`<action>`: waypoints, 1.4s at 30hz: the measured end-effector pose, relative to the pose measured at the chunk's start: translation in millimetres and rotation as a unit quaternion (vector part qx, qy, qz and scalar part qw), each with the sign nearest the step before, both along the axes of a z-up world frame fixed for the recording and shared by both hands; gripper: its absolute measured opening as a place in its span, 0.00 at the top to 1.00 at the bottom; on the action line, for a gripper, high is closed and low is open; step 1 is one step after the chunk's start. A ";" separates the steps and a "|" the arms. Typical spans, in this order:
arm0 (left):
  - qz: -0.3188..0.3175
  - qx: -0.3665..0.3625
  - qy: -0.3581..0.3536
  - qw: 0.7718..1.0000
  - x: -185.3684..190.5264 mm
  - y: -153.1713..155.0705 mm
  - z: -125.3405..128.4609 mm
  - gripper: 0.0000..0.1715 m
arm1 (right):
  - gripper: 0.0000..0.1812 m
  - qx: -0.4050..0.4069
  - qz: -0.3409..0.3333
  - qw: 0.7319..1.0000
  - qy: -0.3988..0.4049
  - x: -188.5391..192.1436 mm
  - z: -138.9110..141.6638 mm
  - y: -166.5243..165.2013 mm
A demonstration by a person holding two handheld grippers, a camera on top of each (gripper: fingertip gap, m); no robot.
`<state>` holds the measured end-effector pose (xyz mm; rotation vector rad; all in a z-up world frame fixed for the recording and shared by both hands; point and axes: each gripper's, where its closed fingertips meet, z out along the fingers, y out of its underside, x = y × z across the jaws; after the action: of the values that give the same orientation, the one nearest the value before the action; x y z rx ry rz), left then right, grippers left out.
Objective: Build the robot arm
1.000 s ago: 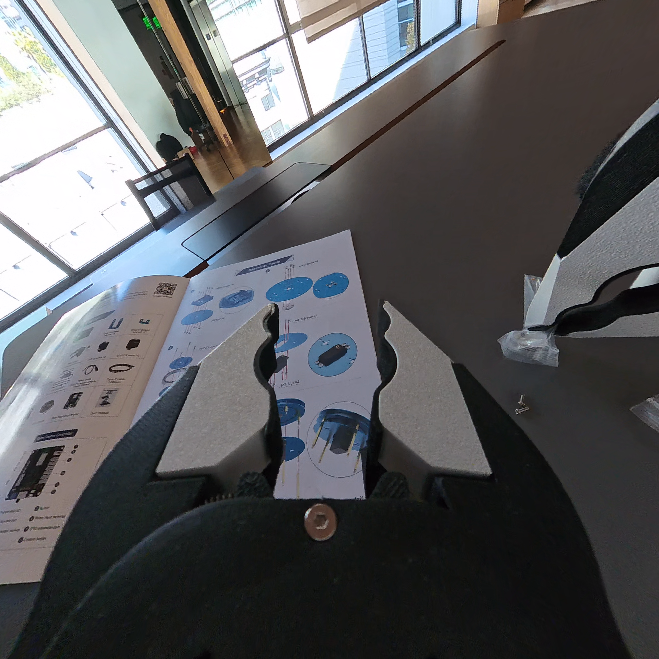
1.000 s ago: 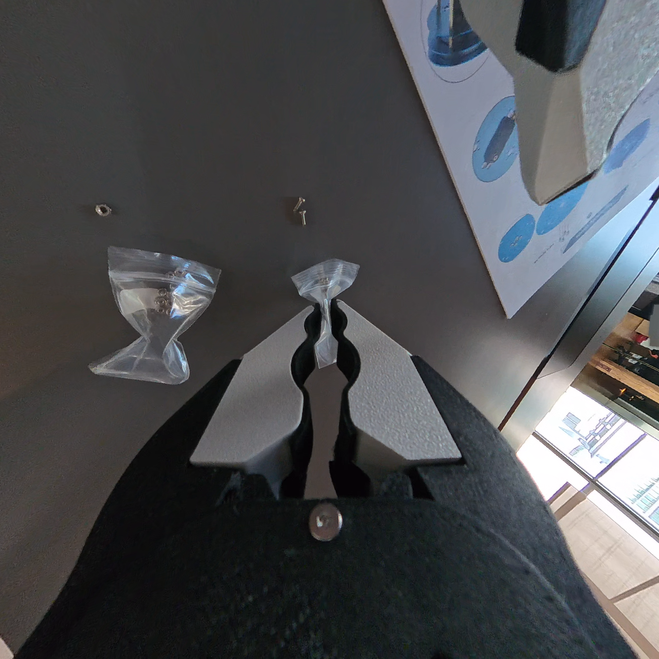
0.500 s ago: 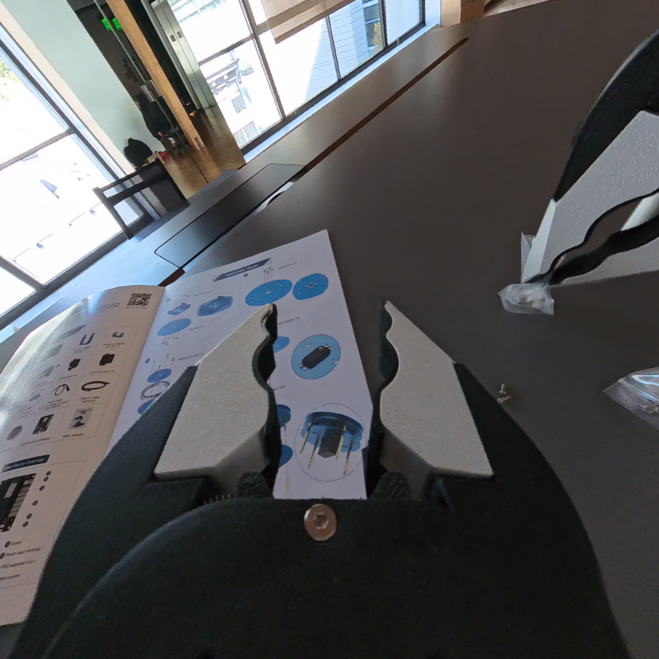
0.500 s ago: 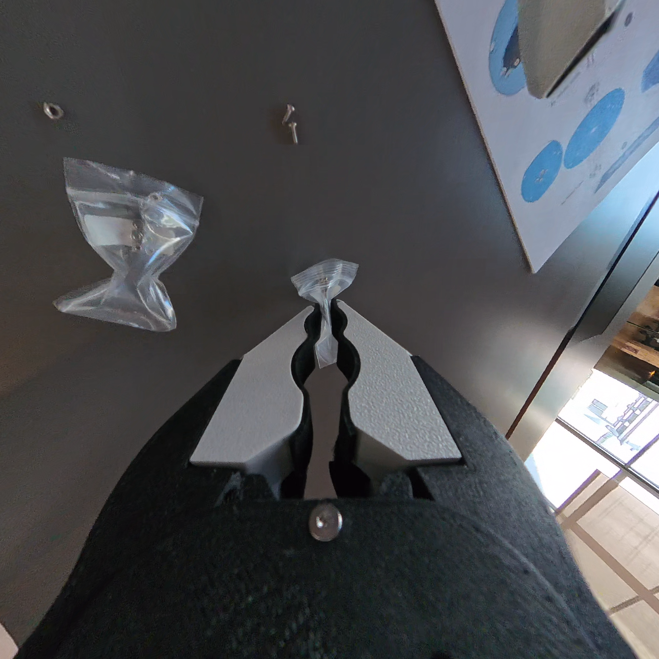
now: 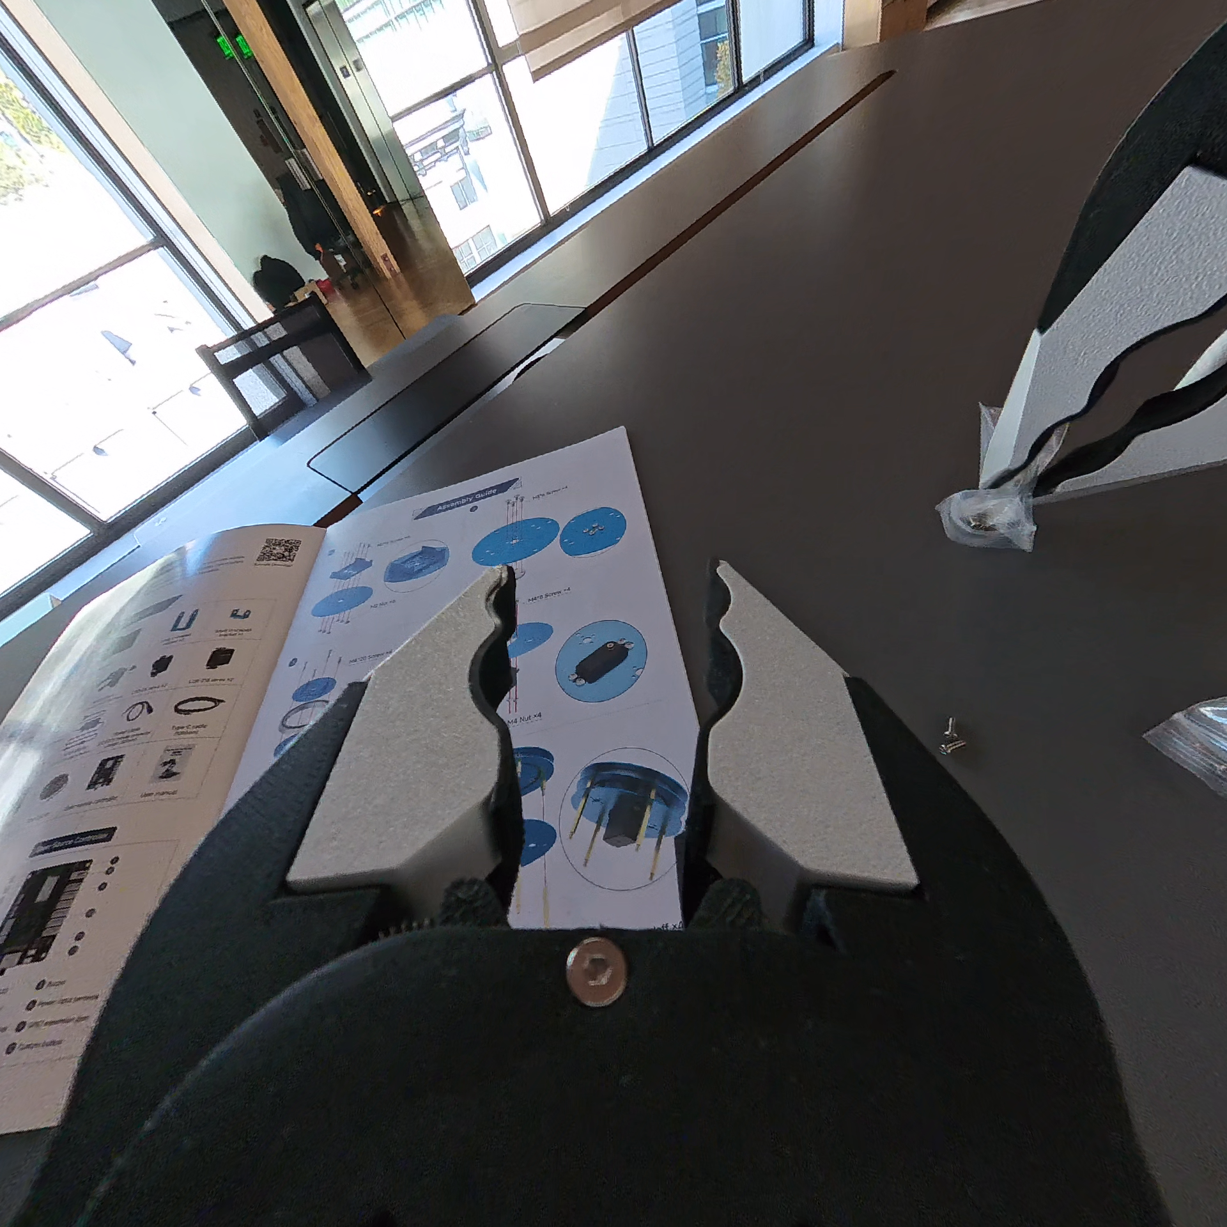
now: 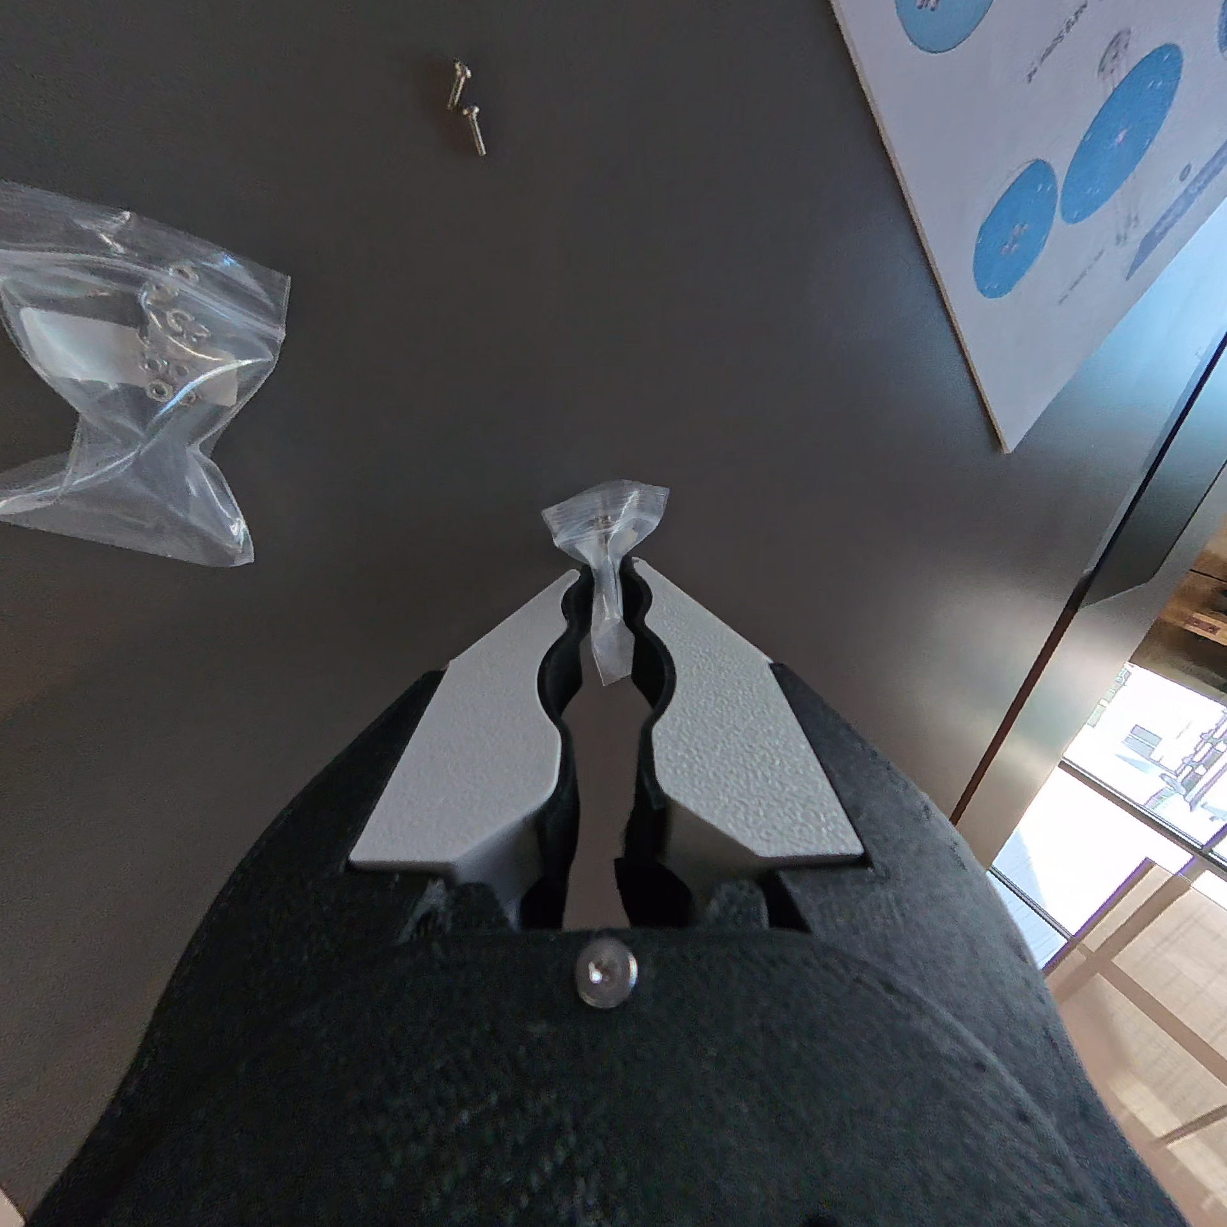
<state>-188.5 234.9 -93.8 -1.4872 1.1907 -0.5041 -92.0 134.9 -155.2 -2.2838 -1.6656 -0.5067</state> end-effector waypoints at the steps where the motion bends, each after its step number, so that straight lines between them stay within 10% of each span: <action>1: 0.001 0.000 0.002 1.000 0.0 0.2 -1.0 0.67 | 0.95 0.001 0.000 1.000 0.003 -0.5 0.3 0.4; 21: -0.009 -0.006 0.006 1.000 2.0 -7.6 -2.5 0.67 | 0.88 0.047 0.002 0.994 0.101 0.6 22.5 -19.0; 29: -0.016 -0.005 0.012 1.000 5.3 -9.5 -5.2 0.67 | 0.74 -0.002 0.106 0.964 0.246 -77.3 39.4 -69.6; 42: -0.016 0.004 0.015 1.000 4.6 -10.4 -3.9 0.67 | 0.66 -0.081 -0.005 0.965 0.251 -87.4 -1.5 -55.2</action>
<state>-183.9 224.5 -97.7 -1.4761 1.2412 -0.4998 -179.4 79.7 -156.7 -2.2752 -1.4756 0.2077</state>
